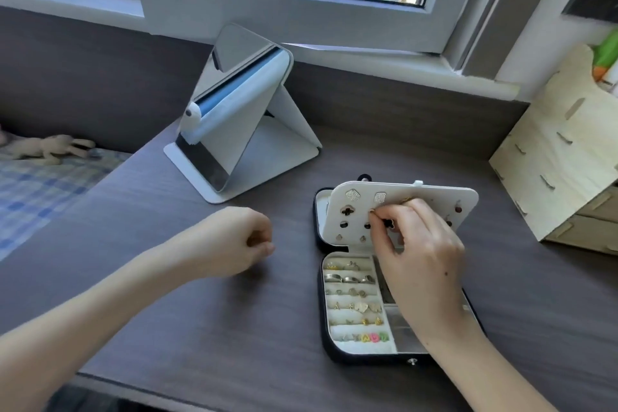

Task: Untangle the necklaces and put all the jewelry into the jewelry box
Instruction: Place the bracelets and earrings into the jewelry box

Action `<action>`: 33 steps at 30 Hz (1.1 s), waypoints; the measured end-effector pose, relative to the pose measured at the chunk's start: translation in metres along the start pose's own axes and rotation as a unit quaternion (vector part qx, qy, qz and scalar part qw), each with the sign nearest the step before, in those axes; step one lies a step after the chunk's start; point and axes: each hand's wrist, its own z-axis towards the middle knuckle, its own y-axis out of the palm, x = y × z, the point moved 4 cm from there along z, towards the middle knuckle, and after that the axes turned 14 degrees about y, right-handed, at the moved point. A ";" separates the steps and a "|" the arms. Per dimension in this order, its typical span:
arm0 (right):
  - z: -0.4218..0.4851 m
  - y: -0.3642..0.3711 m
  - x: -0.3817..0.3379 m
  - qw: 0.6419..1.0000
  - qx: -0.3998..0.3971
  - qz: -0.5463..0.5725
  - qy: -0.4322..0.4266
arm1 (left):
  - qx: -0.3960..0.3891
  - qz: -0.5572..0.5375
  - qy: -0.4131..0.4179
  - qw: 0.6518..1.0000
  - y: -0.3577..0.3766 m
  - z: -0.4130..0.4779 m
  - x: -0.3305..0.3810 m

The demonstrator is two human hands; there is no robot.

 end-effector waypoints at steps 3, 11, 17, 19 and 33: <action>-0.001 -0.001 0.000 1.000 0.002 0.001 -0.001 | -0.092 0.080 0.012 0.992 0.006 0.007 0.002; -0.001 0.000 0.000 1.000 -0.006 0.005 0.001 | -0.213 0.080 0.002 0.974 0.000 0.020 -0.005; -0.001 0.000 0.000 1.000 -0.006 0.008 0.006 | -0.081 -0.023 0.003 0.996 -0.036 0.028 -0.005; 0.000 0.001 0.001 1.000 -0.005 0.006 0.007 | -0.017 -0.061 0.024 0.998 -0.048 0.037 0.004; 0.000 0.001 0.003 1.000 0.003 0.010 0.016 | -0.149 -0.400 0.154 0.891 -0.033 0.110 0.058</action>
